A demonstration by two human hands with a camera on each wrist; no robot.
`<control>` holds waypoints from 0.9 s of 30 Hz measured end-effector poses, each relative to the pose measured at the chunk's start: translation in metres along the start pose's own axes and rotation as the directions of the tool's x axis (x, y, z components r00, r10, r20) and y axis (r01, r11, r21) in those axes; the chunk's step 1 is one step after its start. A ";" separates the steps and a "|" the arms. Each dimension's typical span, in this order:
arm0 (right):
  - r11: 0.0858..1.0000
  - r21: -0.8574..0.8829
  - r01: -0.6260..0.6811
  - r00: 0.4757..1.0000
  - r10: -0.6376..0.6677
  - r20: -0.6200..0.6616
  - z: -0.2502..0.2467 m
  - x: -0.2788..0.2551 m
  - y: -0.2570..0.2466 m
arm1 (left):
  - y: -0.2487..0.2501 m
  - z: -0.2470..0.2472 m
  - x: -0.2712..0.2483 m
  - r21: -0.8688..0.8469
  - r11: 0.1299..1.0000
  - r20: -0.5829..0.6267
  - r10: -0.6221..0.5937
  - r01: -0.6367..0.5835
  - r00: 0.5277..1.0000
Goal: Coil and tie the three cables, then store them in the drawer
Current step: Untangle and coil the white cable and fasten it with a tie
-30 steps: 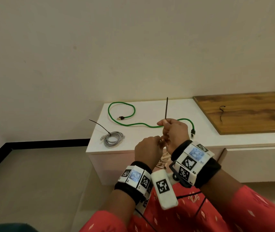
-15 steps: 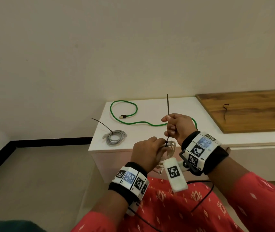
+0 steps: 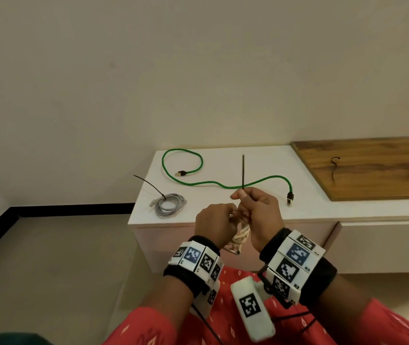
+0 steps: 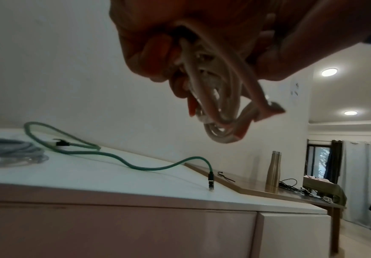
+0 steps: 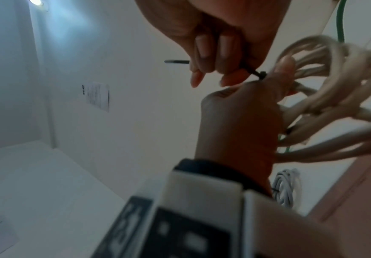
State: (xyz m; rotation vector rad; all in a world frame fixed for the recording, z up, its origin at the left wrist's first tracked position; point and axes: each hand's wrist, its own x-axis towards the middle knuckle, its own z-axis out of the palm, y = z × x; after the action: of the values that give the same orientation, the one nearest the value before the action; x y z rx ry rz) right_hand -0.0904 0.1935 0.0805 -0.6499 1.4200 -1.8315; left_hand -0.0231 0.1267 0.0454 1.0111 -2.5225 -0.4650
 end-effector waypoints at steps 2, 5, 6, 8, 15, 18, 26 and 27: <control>0.998 0.053 0.034 0.998 -0.036 0.050 -0.002 0.007 -0.001 | -0.007 -0.002 0.006 -0.117 0.993 0.019 0.004 -0.002 1.000; 0.992 -0.064 0.105 0.988 -0.097 0.123 -0.004 0.023 -0.005 | -0.018 -0.005 0.017 -0.289 0.957 0.044 0.006 0.007 0.999; 0.985 -0.128 0.116 0.987 -0.099 0.128 -0.004 0.031 -0.005 | -0.023 -0.004 0.021 -0.331 0.943 0.041 -0.011 0.024 0.999; 0.959 -0.270 0.084 0.992 -0.054 0.117 -0.009 0.046 0.003 | -0.033 -0.001 0.028 -0.408 0.910 0.022 -0.068 0.071 0.997; 0.906 -0.372 -0.205 0.956 0.266 0.121 -0.013 0.091 0.043 | -0.074 0.017 0.061 -0.575 0.748 0.174 -0.283 0.331 0.943; 0.880 -0.412 -0.235 0.949 0.299 0.097 -0.009 0.117 0.054 | -0.091 0.023 0.073 -0.585 0.699 0.238 -0.338 0.412 0.911; 0.787 -0.479 -0.389 0.893 0.449 0.011 -0.004 0.164 0.096 | -0.124 0.046 0.089 -0.506 0.733 0.269 -0.366 0.455 0.891; 0.778 -0.498 -0.382 0.895 0.447 0.010 -0.005 0.167 0.098 | -0.126 0.047 0.090 -0.486 0.753 0.266 -0.356 0.444 0.896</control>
State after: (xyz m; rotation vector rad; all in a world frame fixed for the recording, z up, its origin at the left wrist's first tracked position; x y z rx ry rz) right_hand -0.1738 0.0519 -0.0218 -0.6160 1.7865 -1.0680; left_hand -0.0312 -0.0163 -0.0301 1.3113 -2.0698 -1.3443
